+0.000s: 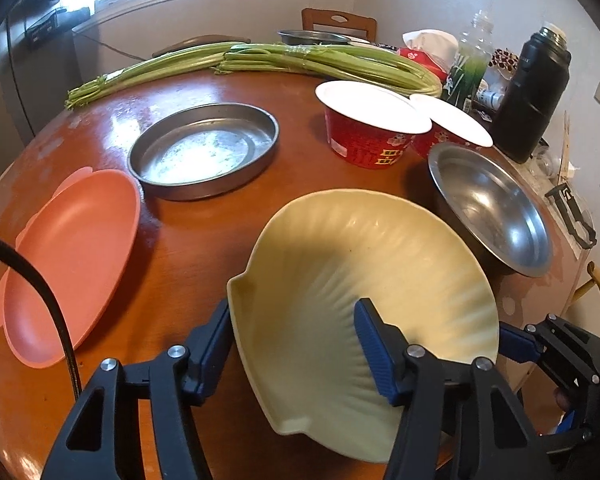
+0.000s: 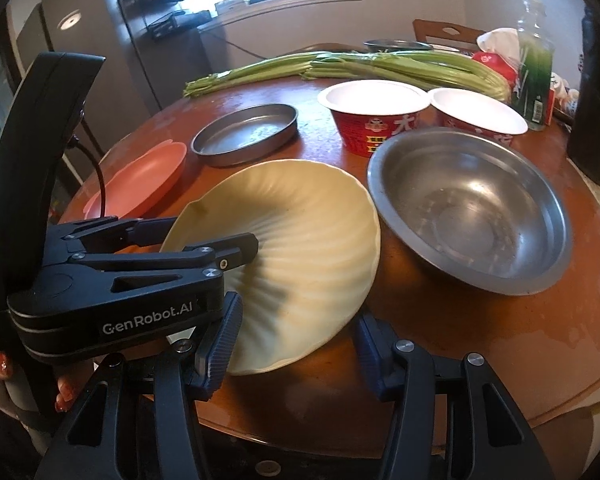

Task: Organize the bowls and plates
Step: 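Grasp the yellow shell-shaped plate rim with the left gripper, then lift the yellow plate with the left gripper and carry it over the pink plate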

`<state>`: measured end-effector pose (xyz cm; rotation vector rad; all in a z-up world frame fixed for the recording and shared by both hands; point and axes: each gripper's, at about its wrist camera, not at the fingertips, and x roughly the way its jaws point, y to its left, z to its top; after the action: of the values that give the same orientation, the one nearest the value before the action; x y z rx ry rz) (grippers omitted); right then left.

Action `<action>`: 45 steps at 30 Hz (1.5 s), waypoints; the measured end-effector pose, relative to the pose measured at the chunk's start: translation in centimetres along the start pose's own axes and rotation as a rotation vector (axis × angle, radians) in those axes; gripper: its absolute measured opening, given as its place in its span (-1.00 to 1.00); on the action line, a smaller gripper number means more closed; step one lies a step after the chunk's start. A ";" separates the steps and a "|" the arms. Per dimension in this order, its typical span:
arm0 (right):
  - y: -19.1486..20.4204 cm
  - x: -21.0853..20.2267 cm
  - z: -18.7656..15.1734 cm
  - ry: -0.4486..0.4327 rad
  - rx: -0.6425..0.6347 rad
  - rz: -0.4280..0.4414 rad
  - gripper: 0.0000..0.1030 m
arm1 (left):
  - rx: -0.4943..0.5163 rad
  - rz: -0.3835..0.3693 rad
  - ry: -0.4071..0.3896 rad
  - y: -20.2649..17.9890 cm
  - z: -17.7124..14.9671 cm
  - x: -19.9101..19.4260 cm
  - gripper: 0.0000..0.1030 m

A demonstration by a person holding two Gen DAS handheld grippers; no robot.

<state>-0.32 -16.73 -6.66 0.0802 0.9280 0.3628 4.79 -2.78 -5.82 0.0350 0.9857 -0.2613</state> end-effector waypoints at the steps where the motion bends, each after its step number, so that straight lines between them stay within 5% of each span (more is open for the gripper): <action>1: 0.2 0.0 0.0 -0.002 -0.006 0.000 0.10 | -0.005 0.002 -0.003 0.2 0.0 -0.1 0.13; 15: 3.3 -0.8 1.5 -0.047 -0.082 0.025 0.10 | -0.041 0.045 -0.098 2.2 -0.1 -4.0 0.13; 28: 10.1 0.5 5.0 -0.083 -0.202 0.106 0.10 | -0.135 0.135 -0.172 9.1 0.0 -8.0 0.13; 45: 17.1 5.2 8.7 -0.056 -0.227 0.141 0.10 | -0.168 0.185 -0.148 17.4 2.0 -7.4 0.13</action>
<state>4.76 1.80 -1.61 -0.0522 0.8225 0.5915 6.65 15.25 -0.15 -0.0452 0.8479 -0.0103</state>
